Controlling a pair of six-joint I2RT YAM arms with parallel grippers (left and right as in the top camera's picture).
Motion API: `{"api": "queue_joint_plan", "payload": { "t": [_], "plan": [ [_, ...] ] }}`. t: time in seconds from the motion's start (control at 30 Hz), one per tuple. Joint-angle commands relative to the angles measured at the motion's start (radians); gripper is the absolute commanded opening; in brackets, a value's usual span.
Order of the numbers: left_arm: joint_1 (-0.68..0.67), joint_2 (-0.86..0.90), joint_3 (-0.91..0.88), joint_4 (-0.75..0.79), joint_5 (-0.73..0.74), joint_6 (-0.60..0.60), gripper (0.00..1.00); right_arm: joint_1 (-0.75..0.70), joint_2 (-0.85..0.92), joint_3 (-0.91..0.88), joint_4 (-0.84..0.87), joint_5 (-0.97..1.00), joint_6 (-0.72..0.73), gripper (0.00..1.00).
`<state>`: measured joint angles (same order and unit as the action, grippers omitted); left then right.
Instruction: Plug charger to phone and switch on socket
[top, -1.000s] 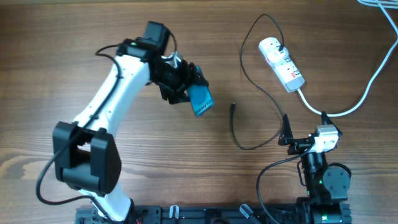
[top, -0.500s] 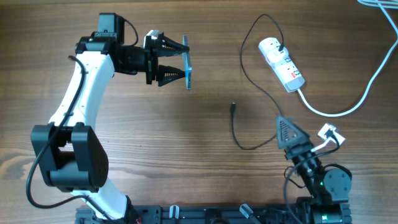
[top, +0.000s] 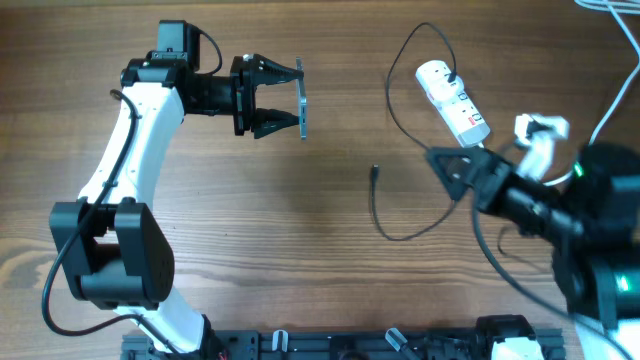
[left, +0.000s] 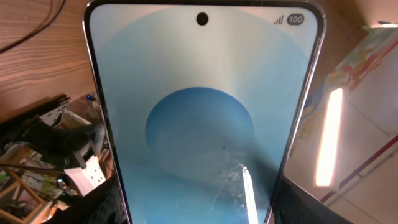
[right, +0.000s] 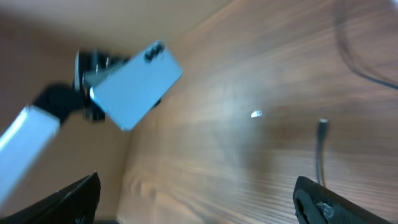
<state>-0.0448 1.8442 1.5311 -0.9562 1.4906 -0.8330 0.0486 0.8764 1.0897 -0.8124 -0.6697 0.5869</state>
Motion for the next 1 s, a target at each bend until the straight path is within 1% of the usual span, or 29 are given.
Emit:
{"api": "queue_joint_plan", "payload": {
  "t": [0.0,0.03,0.07,0.13,0.2,0.27,0.33,0.47,0.57,0.6,0.67,0.73,0.8,0.93,0.97],
  "plan": [
    [0.004,-0.032,0.022,0.003,0.045,-0.013,0.63,0.165,0.113,0.113,-0.089,0.06,-0.219,0.99],
    [0.004,-0.032,0.021,0.003,0.041,-0.013,0.63,0.24,0.148,0.158,-0.134,0.18,-0.217,1.0],
    [0.004,-0.032,0.022,0.003,0.017,-0.013,0.64,0.383,0.219,0.25,-0.209,0.391,-0.196,1.0],
    [0.004,-0.032,0.021,0.003,-0.019,-0.017,0.64,0.587,0.336,0.386,-0.289,0.655,-0.15,0.99],
    [0.004,-0.032,0.021,0.003,-0.022,-0.018,0.64,0.786,0.489,0.56,-0.342,0.909,-0.087,0.99],
    [0.004,-0.032,0.021,0.002,-0.021,-0.021,0.65,0.895,0.618,0.681,-0.334,1.102,-0.066,0.99],
    [0.004,-0.032,0.021,0.002,-0.009,-0.023,0.65,0.931,0.694,0.715,-0.286,1.236,-0.009,1.0],
    [0.004,-0.032,0.021,0.002,0.014,-0.036,0.64,0.918,0.767,0.715,-0.115,1.233,-0.012,0.99],
    [0.004,-0.032,0.021,0.002,0.015,-0.036,0.65,0.898,0.784,0.715,-0.055,1.168,-0.006,0.91],
    [0.004,-0.032,0.021,0.003,0.017,-0.036,0.65,0.895,0.791,0.715,-0.056,1.169,0.0,0.87],
    [0.004,-0.032,0.021,0.003,0.016,-0.036,0.65,0.893,0.813,0.715,-0.061,1.169,0.002,0.68],
    [0.004,-0.032,0.021,0.002,0.016,-0.036,0.65,0.893,0.837,0.715,-0.069,1.153,0.001,0.76],
    [0.004,-0.032,0.021,0.003,0.016,-0.036,0.65,0.892,0.855,0.715,-0.071,1.155,0.016,0.74],
    [0.004,-0.032,0.021,0.003,0.016,-0.035,0.65,0.868,0.855,0.715,-0.068,1.113,0.016,0.54],
    [0.004,-0.032,0.021,0.003,0.016,-0.036,0.65,0.867,0.855,0.715,-0.068,1.108,0.017,0.5]
  ]
}}
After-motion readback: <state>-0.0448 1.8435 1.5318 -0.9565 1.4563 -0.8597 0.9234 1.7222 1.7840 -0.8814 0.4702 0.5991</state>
